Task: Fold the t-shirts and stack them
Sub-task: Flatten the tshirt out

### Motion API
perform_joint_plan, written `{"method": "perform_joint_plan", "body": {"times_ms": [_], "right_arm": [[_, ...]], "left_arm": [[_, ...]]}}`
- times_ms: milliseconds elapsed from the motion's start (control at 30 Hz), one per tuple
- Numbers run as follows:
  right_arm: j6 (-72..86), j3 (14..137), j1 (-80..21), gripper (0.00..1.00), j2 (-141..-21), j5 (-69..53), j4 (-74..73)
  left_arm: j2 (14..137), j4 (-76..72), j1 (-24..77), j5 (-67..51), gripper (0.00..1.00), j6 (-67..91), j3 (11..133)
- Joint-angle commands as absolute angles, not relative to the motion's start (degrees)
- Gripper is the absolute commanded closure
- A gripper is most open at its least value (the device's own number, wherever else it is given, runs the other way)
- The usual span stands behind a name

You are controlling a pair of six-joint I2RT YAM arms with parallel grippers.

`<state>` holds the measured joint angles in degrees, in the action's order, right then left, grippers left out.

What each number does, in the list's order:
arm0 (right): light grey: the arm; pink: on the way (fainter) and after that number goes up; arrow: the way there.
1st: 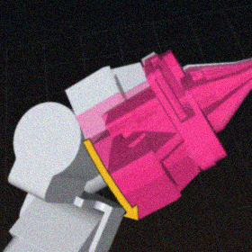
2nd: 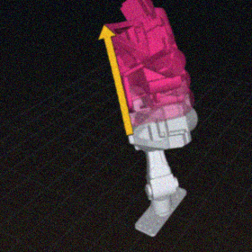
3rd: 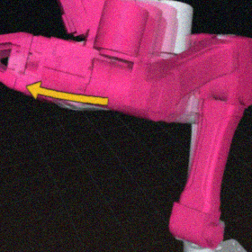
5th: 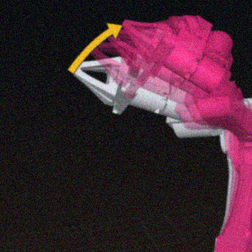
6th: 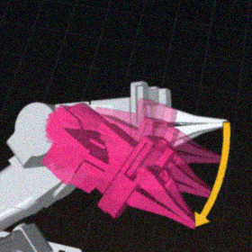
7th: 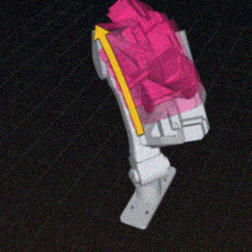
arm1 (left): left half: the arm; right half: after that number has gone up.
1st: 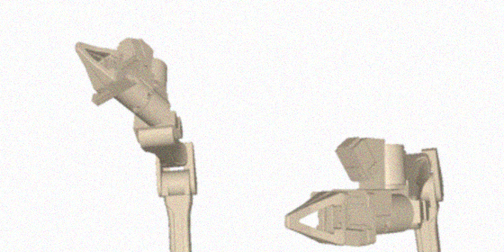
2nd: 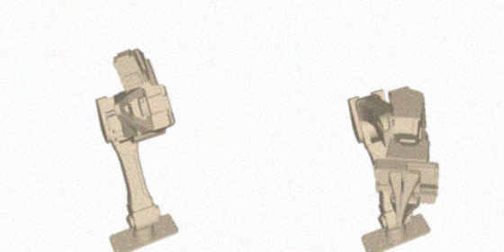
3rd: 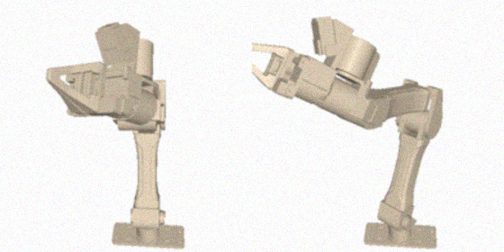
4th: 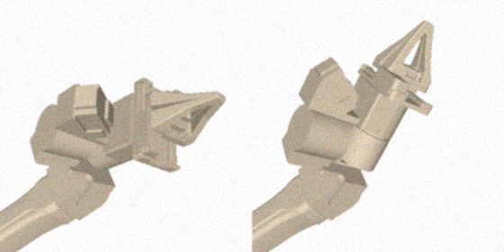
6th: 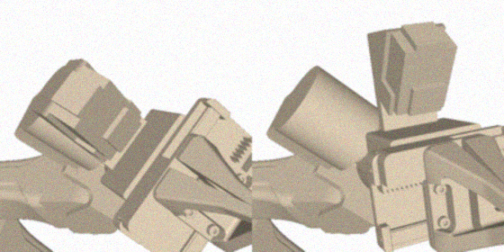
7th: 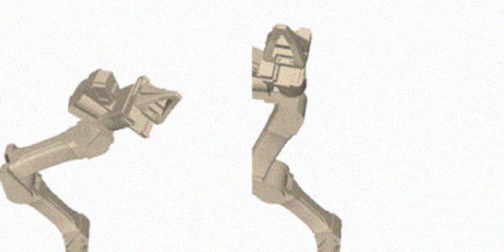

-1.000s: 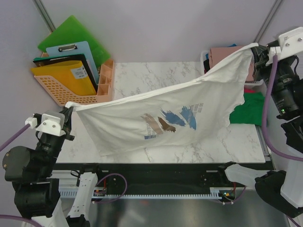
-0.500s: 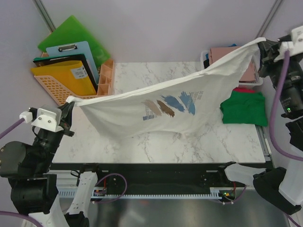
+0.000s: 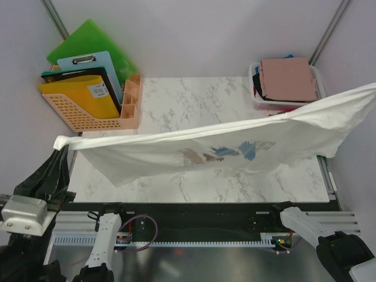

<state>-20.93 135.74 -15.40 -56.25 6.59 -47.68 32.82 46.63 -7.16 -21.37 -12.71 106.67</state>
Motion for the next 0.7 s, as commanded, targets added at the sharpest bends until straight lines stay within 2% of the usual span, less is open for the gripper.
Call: {"method": "perform_joint_plan", "body": {"times_ms": [0,167,267,467,600,667], "right_arm": [[-20.0,136.1,-14.6,1.00,-56.7,6.7,-47.0],[-19.8,139.0,-14.2,1.00,-58.0,6.7,-46.8],[-21.0,138.1,-14.2,1.00,-60.4,7.8,-45.7],[-22.0,127.7,-14.2,1.00,-66.9,6.8,-41.7],[-21.1,112.7,-14.2,1.00,-69.3,4.9,-34.9],[-20.9,108.7,-14.2,1.00,-70.3,4.8,-32.7]], "left_arm": [[32.3,46.4,-9.1,-22.1,0.98,-10.4,109.9],[32.2,46.4,-11.2,-24.6,0.98,-9.5,110.7],[32.6,46.1,-11.2,-25.1,0.98,-10.1,107.0],[32.6,40.3,-11.3,-24.2,0.98,-14.9,89.7],[34.3,34.5,-11.3,-25.2,0.98,-15.6,76.4],[36.2,33.1,-11.3,-26.1,0.98,-15.5,73.8]]}}
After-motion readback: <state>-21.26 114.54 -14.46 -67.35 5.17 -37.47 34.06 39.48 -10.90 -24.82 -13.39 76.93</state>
